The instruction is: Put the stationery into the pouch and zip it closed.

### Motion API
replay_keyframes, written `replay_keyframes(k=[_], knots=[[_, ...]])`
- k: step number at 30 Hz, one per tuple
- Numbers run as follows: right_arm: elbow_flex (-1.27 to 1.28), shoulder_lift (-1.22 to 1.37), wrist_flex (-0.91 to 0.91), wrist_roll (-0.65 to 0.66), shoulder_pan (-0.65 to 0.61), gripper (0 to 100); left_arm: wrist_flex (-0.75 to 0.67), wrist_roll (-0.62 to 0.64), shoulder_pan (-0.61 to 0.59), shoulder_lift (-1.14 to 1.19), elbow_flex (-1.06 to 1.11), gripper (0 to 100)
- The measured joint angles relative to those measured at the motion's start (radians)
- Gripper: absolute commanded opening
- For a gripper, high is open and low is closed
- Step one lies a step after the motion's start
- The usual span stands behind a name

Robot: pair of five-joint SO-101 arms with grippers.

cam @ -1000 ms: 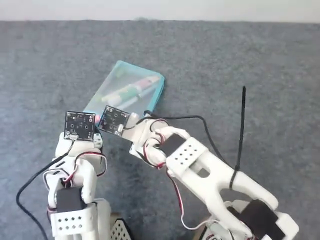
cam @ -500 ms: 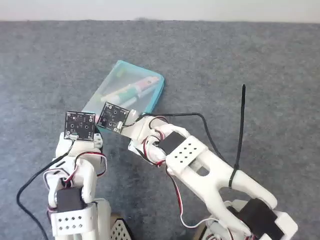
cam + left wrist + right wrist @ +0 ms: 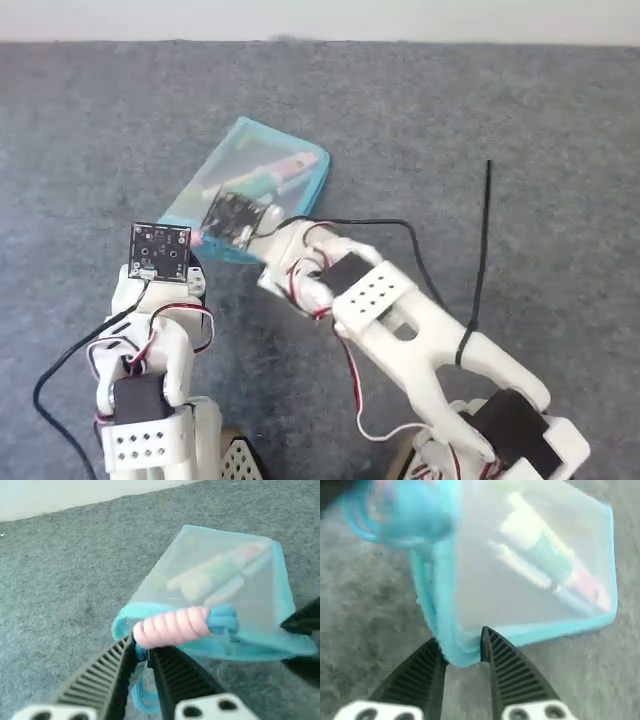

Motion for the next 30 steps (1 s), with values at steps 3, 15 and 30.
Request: replay_keyframes(k=[3, 15, 30], knots=[[-0.002, -0.012, 0.051, -0.002, 0.043, 0.6, 0.000, 0.000, 0.005, 0.000, 0.000, 1], [0.196, -0.396, 0.199, 0.049, 0.212, 0.6, 0.000, 0.000, 0.002, 0.000, 0.000, 1], [0.209, -0.603, 0.338, 0.052, 0.031, 25.2, 0.002, 0.000, 0.083, 0.000, 0.000, 1]])
